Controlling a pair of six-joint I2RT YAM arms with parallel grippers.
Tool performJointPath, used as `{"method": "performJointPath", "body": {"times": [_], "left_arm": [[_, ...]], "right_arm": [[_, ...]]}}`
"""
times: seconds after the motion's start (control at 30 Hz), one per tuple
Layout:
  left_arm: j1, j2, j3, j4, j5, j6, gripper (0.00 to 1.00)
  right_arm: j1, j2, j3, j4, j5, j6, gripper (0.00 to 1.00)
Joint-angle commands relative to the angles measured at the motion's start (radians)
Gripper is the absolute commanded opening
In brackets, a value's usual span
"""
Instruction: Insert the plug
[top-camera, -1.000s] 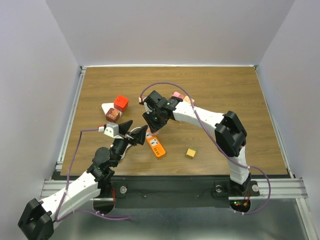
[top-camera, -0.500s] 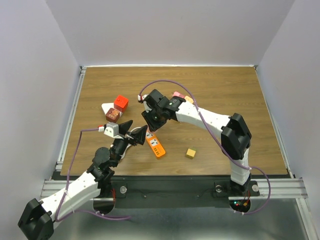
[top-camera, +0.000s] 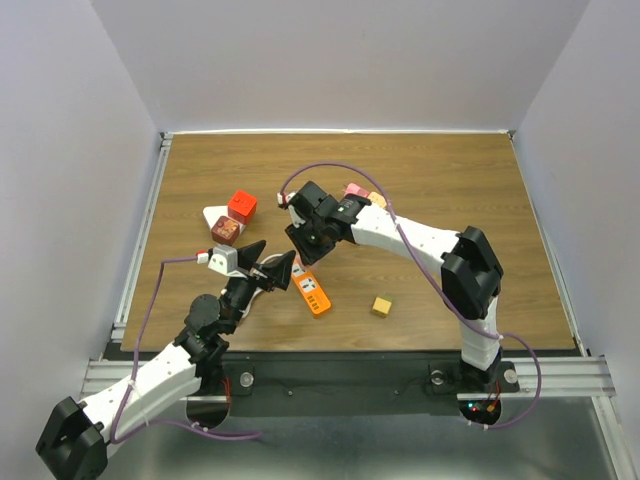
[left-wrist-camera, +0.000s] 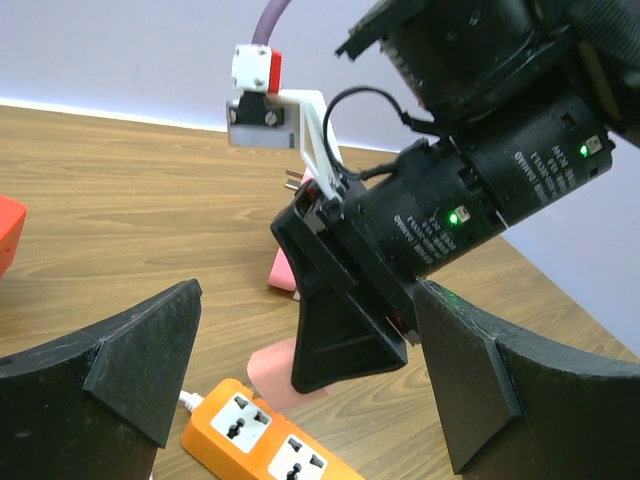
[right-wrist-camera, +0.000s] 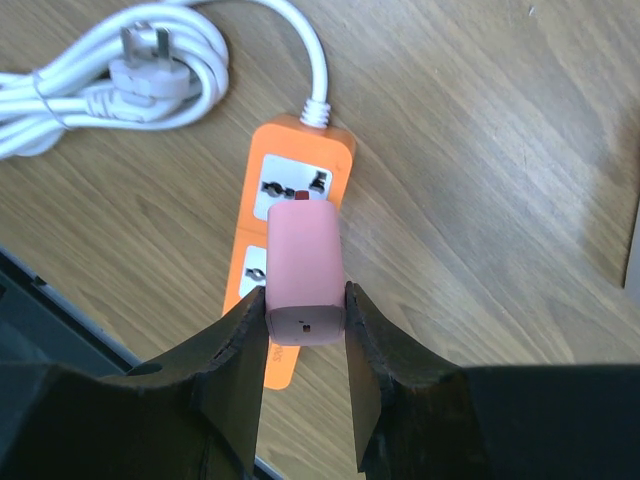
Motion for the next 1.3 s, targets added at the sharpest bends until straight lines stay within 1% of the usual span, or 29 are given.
{"method": "performJointPath", "body": {"times": [0.0, 0.43, 1.27], "left_arm": [[0.004, -0.005, -0.032, 0.056, 0.009, 0.016, 0.99], [0.004, -0.006, -0.032, 0.056, 0.009, 0.016, 0.99], [0.005, -0.006, -0.034, 0.058, 0.013, 0.016, 0.99]], "right_arm": [[0.007, -0.017, -0.026, -0.019, 0.012, 0.011, 0.0], [0.007, -0.002, -0.026, -0.019, -0.002, 0.008, 0.0], [0.007, 0.072, 0.043, -0.028, -0.016, -0.009, 0.0]]}}
